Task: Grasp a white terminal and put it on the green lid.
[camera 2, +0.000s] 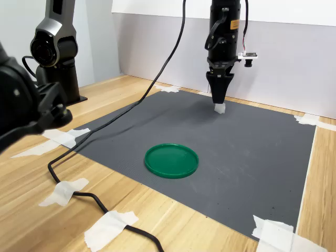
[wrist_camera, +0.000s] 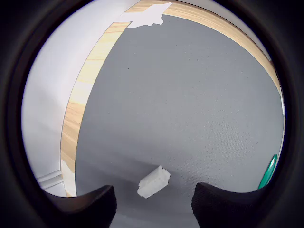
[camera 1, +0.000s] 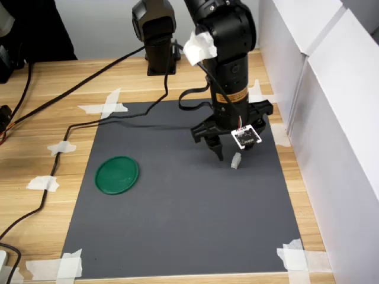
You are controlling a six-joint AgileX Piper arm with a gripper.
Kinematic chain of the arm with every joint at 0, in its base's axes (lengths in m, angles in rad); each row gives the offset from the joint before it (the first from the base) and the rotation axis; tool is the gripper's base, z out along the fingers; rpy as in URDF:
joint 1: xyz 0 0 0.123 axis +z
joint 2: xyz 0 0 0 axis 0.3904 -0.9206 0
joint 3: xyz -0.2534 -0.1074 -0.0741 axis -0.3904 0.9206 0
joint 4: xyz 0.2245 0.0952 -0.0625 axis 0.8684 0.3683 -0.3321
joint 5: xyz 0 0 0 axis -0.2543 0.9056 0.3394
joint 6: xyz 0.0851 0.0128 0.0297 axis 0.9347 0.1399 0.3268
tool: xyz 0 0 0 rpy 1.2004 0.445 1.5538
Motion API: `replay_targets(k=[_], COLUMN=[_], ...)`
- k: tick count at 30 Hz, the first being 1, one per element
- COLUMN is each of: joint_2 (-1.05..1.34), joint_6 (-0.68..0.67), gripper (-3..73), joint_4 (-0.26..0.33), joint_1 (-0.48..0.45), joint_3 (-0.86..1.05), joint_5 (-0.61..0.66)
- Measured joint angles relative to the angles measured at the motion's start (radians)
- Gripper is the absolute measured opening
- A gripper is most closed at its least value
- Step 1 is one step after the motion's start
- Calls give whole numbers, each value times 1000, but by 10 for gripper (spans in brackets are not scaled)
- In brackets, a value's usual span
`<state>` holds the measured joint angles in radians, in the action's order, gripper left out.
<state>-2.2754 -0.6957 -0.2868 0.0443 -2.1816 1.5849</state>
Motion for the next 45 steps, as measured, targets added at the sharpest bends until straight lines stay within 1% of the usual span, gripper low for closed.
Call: replay_targets(k=[18, 21, 27, 33, 41, 45], joint_2=[-51, -51, -51, -51, -51, -51], joint_6=[0, -2, -2, -2, -2, 0], gripper=[676, 660, 571, 447, 266, 201], joint_4=[0, 0, 0, 15, 16, 15], joint_1=[0, 0, 0, 0, 0, 0], joint_3=[0, 0, 0, 0, 0, 0], joint_5=[-35, -51, -59, -61, -76, -76])
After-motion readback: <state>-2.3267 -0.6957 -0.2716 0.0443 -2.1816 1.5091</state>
